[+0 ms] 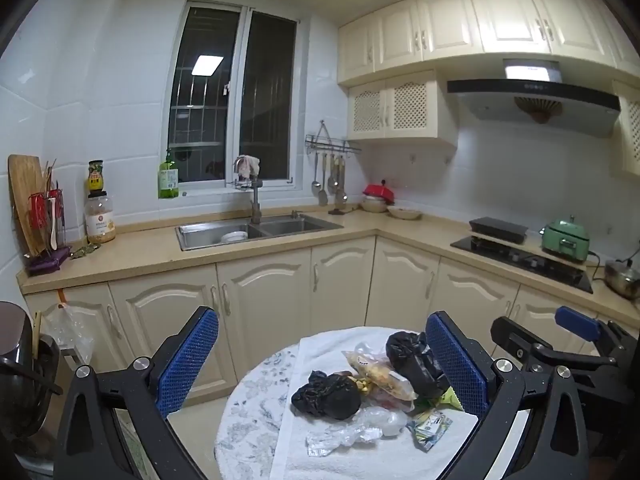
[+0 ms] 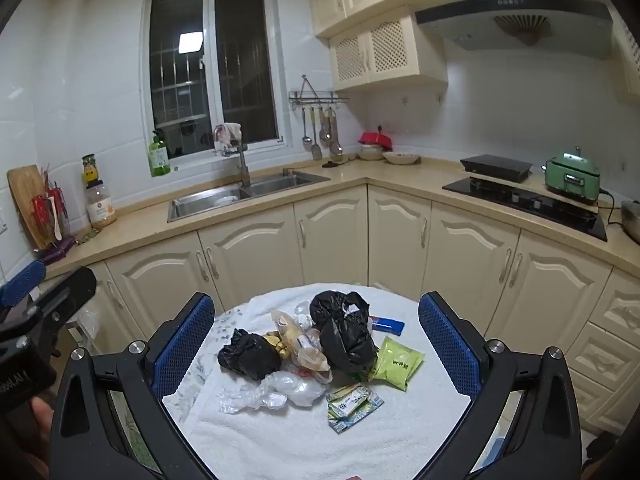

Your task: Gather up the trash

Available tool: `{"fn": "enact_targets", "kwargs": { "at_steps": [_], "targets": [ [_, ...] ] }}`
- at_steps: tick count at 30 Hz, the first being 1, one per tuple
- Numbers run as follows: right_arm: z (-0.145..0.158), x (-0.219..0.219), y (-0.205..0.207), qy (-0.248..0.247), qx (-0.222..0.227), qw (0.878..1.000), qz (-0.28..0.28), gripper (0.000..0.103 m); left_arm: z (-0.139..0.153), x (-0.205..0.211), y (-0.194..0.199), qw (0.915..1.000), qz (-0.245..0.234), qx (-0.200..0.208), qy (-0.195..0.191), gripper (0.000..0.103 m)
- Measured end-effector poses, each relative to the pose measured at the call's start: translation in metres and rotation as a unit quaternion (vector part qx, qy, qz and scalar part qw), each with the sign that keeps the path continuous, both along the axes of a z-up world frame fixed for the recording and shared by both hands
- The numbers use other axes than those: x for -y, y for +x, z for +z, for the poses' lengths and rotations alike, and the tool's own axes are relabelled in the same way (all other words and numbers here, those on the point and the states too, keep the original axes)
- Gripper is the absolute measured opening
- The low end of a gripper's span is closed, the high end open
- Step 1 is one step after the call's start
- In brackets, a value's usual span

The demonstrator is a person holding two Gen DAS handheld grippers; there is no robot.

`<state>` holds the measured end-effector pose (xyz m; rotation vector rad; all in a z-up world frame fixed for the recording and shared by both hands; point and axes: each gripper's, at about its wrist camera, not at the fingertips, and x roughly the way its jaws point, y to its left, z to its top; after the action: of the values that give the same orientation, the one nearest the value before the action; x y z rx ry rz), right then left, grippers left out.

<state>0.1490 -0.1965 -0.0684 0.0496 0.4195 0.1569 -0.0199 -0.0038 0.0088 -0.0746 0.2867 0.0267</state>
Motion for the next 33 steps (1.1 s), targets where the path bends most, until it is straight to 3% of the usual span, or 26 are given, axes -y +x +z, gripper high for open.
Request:
{"fn": "enact_targets", "kwargs": {
  "at_steps": [20,33],
  "targets": [
    [-0.002,0.004,-0.005,0.005,0.018,1.0,0.02,0.103,-0.009,0.0,0.004,0.9999,0.009,-0.011,-0.004,0.102],
    [-0.024,0.02,0.025,0.017,-0.029,0.999,0.03,0.101,-0.033,-0.005,0.043,0.999,0.006,-0.043,-0.006,0.102]
  ]
}}
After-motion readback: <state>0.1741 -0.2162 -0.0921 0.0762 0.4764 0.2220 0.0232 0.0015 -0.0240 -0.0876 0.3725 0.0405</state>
